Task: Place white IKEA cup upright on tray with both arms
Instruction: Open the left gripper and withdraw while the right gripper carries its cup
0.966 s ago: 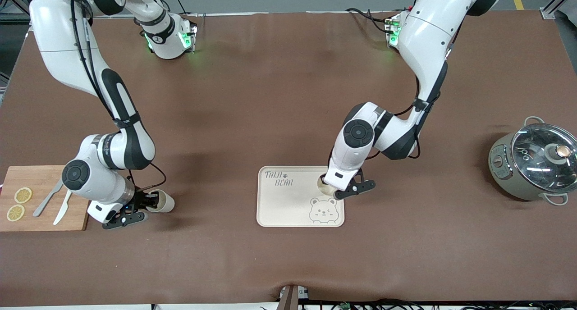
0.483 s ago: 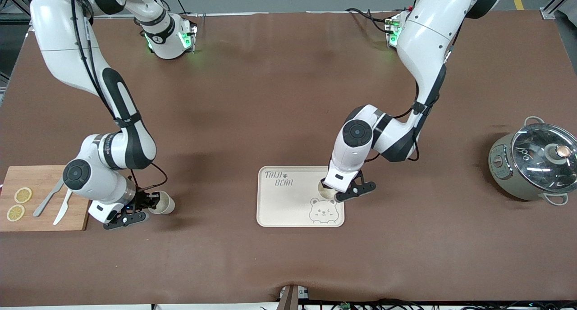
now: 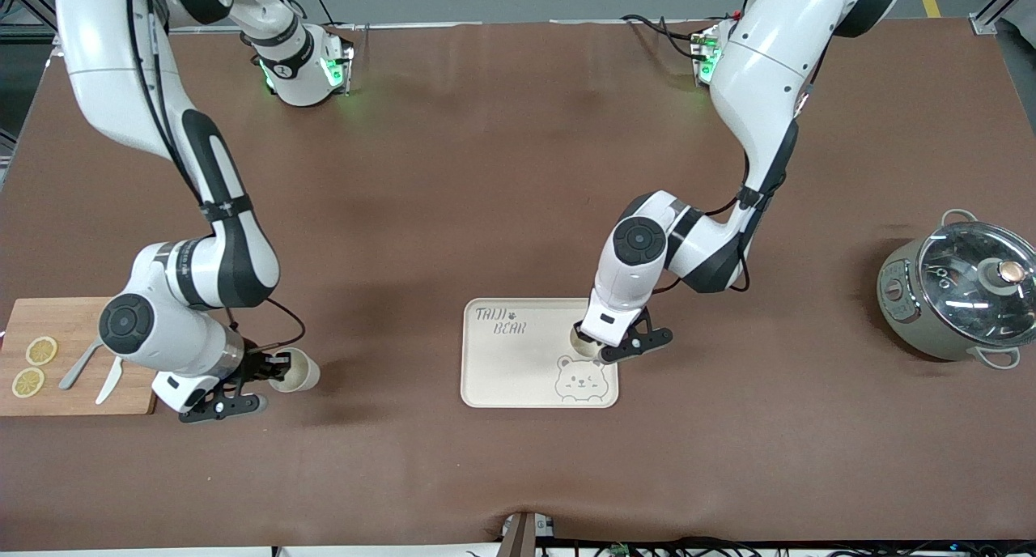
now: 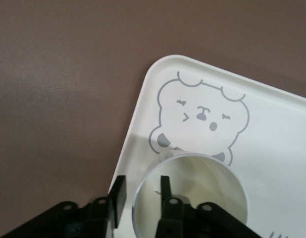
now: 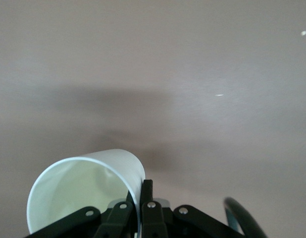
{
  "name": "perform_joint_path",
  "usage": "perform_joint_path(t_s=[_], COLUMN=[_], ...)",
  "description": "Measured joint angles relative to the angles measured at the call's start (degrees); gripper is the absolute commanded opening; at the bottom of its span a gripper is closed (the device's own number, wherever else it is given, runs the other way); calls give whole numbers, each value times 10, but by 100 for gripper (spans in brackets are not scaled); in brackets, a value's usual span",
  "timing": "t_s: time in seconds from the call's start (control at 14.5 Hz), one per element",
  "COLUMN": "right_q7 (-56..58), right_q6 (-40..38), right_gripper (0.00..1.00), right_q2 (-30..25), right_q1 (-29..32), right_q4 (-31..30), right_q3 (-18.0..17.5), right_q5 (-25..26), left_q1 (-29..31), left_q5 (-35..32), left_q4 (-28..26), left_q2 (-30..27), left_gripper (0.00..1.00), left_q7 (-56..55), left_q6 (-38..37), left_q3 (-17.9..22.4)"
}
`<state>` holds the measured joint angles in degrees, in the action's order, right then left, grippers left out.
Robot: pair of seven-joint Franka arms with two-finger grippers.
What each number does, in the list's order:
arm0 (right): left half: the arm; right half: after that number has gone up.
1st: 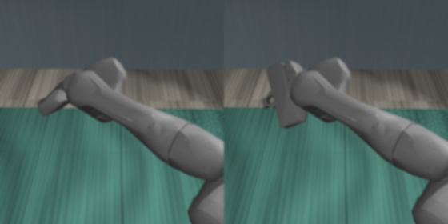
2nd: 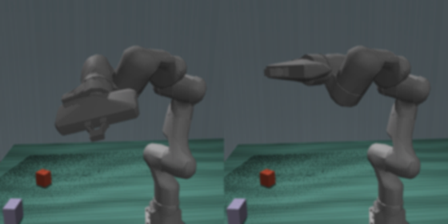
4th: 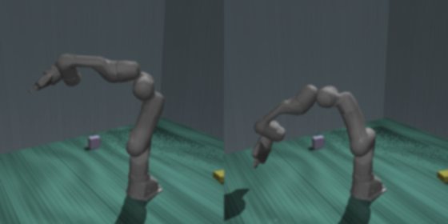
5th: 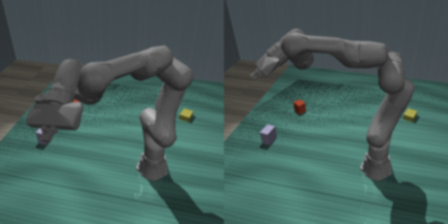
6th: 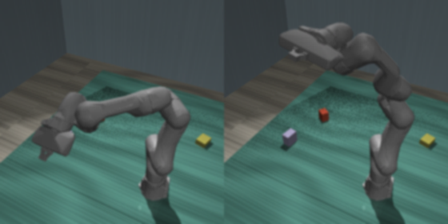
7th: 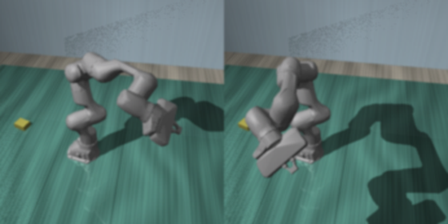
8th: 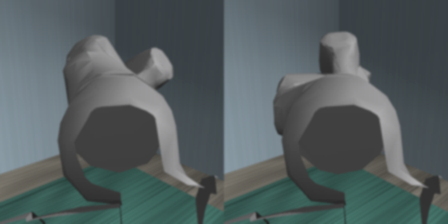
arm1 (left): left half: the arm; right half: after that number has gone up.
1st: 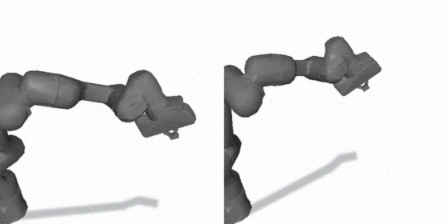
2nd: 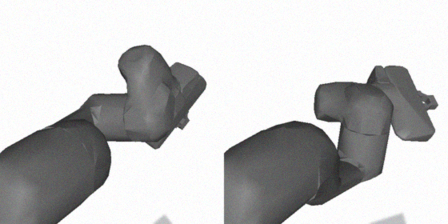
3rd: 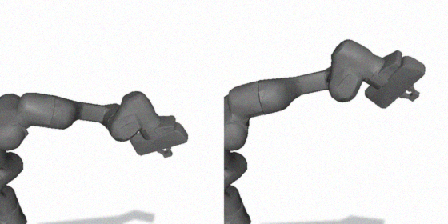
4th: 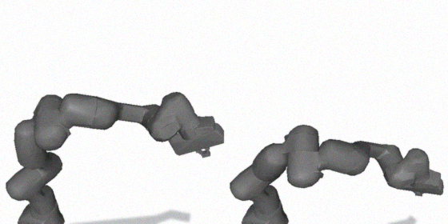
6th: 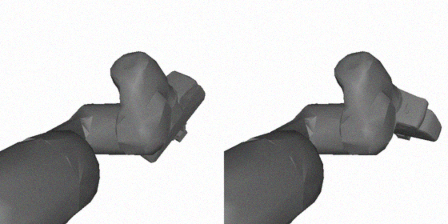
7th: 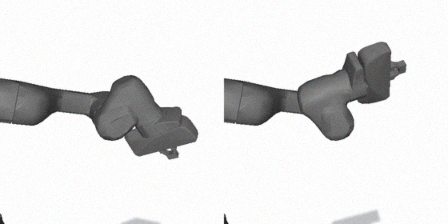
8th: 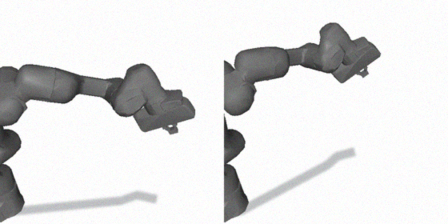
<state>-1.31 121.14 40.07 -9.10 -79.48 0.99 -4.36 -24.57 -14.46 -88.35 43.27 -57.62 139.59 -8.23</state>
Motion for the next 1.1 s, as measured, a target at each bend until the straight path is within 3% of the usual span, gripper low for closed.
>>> perform_joint_path(t_s=[0.41,0.69,0.83,1.1], right_q7=[-263,-378,-418,-456], right_q6=[-28,-18,11,67], right_gripper=[0,0,0,0], right_q2=[-1,23,45,87], right_q1=[-113,-167,-191,-219], right_q4=[56,88,101,109], right_q3=[-1,-1,0,1], right_q5=[0,0,0,0], left_q1=[-4,0,17,82], left_q5=[0,0,0,0], left_q4=[18,80,106,115], left_q2=[-7,-25,-30,-40], left_gripper=[100,100,100,100], left_q7=[-12,-11,15,100], left_q6=[-8,-97,-138,-152], left_q3=[0,2,2,4])
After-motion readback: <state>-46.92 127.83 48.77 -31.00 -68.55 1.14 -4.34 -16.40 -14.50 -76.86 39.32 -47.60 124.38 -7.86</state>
